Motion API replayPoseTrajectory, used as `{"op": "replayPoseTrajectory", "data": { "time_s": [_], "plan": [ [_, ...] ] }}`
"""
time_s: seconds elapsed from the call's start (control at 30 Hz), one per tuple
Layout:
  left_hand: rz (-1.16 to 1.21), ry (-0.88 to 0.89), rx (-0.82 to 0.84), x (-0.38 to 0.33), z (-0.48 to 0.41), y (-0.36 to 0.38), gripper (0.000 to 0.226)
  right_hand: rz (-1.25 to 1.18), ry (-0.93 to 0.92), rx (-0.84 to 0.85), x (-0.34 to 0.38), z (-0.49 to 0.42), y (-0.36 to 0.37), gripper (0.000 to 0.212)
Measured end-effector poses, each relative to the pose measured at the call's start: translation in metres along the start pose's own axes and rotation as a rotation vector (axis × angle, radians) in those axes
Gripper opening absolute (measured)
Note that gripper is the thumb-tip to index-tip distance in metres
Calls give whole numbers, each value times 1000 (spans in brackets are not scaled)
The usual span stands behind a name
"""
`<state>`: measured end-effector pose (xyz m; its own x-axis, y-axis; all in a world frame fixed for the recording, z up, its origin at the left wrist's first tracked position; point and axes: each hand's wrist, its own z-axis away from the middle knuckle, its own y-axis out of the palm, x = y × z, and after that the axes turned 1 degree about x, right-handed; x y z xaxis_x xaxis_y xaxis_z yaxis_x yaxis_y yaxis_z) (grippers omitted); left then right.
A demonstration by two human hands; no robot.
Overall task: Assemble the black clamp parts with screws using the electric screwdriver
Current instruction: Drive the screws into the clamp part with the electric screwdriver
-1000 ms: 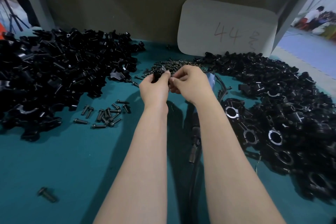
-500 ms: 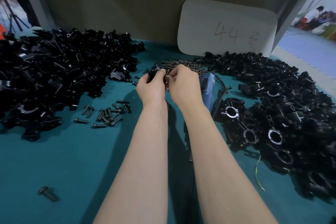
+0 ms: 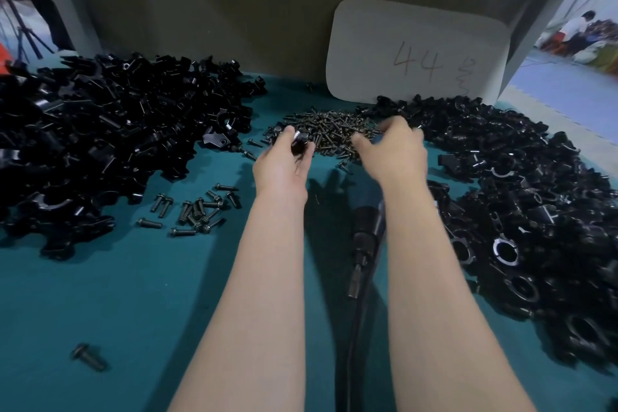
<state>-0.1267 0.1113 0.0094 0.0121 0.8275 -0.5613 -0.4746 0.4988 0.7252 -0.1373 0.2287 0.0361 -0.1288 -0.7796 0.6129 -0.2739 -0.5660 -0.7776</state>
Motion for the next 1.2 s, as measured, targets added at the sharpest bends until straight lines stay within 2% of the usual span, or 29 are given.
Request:
{"op": "replayPoseTrajectory", "data": {
  "time_s": [0.1,0.17,0.23,0.3,0.4,0.5,0.53,0.63,0.77,0.87,0.97,1.07,1.2],
  "plan": [
    [54,-101,26,-3,0,-3,13,131,159,221,-11,-1,-2,84],
    [89,-150,59,-4,0,-4,11,160,171,283,-13,-1,0,87],
    [135,-186,93,-5,0,-5,10,140,173,289,-14,-2,1,75],
    [168,-207,120,-6,0,-6,9,66,166,260,-17,-4,1,54],
    [211,-225,155,-6,2,-5,7,-192,96,168,-21,-7,-7,34],
    [245,-215,196,-6,4,-5,10,-669,72,150,-14,-4,-18,20],
    [230,-208,212,-6,4,-5,12,-834,108,175,-12,-2,-21,20],
    [182,-181,261,-6,4,-7,17,-1140,235,242,-8,2,-27,41],
    [303,-166,323,-9,6,-7,11,-1565,334,319,-7,2,-32,43],
    [350,-135,383,-9,8,-7,9,-1751,425,272,-8,2,-32,42],
    [332,-110,422,-9,8,-5,14,-1900,473,184,-9,-1,-34,31],
    [247,-85,398,-8,6,-5,18,-1959,476,187,-11,1,-33,30],
    [187,-70,309,-8,5,-6,6,-2029,427,248,-9,5,-35,37]
  ]
}}
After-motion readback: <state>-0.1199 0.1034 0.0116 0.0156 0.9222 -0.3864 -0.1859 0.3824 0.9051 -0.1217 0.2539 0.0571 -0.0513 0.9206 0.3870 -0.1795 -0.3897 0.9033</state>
